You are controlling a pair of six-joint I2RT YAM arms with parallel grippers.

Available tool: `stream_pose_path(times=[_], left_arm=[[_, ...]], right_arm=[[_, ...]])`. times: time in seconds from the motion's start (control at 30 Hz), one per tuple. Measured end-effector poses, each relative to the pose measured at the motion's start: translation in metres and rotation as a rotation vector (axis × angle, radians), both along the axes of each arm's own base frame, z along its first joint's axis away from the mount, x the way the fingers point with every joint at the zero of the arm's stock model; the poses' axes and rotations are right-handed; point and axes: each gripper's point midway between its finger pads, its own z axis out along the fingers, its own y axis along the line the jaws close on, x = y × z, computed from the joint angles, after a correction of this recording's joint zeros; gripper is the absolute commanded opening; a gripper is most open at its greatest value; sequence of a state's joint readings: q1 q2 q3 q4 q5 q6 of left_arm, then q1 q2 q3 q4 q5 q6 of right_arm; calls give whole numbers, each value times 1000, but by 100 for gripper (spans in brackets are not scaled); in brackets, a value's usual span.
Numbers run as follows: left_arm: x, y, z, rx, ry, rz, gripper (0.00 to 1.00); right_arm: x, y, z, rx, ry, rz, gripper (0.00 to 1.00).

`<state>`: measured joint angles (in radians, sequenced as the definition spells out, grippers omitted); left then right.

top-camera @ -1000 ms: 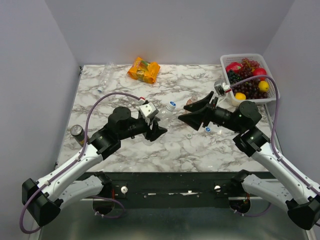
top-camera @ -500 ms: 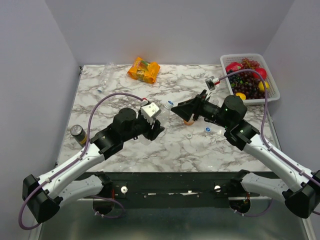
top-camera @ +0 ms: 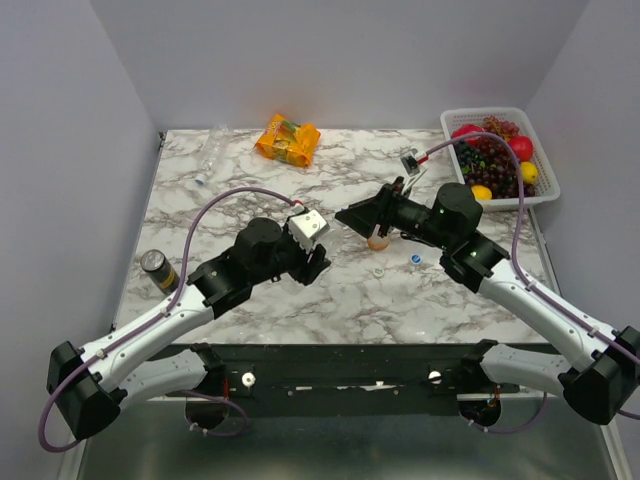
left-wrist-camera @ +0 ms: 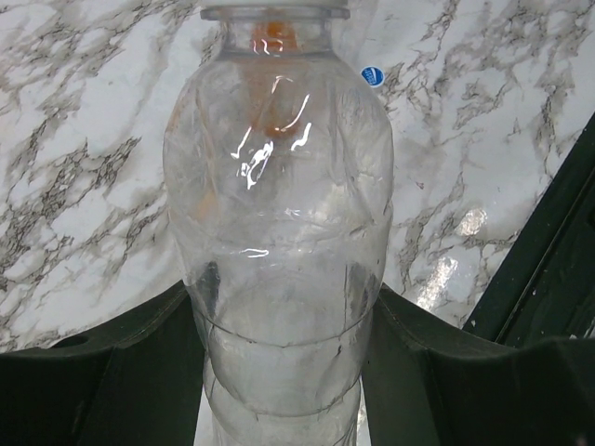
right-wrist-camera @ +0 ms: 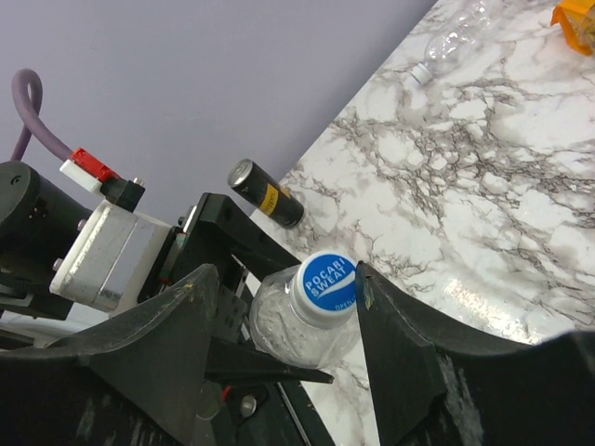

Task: Unscrew the bottle caps
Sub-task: Unscrew the bottle cap from the plastic bottle.

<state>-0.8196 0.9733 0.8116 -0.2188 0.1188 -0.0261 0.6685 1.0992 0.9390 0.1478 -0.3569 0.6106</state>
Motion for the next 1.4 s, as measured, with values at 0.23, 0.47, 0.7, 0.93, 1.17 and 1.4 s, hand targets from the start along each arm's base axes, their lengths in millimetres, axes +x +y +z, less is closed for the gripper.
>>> stream_pose_path(times=[0.23,0.47,0.7,0.93,1.17,1.4], left_arm=[[-1,-1,-4,15,6,-4,34],[-1,-1,-5,22,3,2,34],[2,0,0,20,-10,16,34],[4,2,1,23,-19,34,34],[8,5,1,29,-28,60,34],[10,7,1,33,-32,75,34]], right_arm=[[2,8,0,5,11,26,68],[8,7,-4,-15,12,-8,75],[20,-9,-1,-63,0,-121,75],[16,-4,-4,-66,27,-86,72],[8,5,-11,-66,60,-35,71],[2,10,-11,-56,77,-2,71]])
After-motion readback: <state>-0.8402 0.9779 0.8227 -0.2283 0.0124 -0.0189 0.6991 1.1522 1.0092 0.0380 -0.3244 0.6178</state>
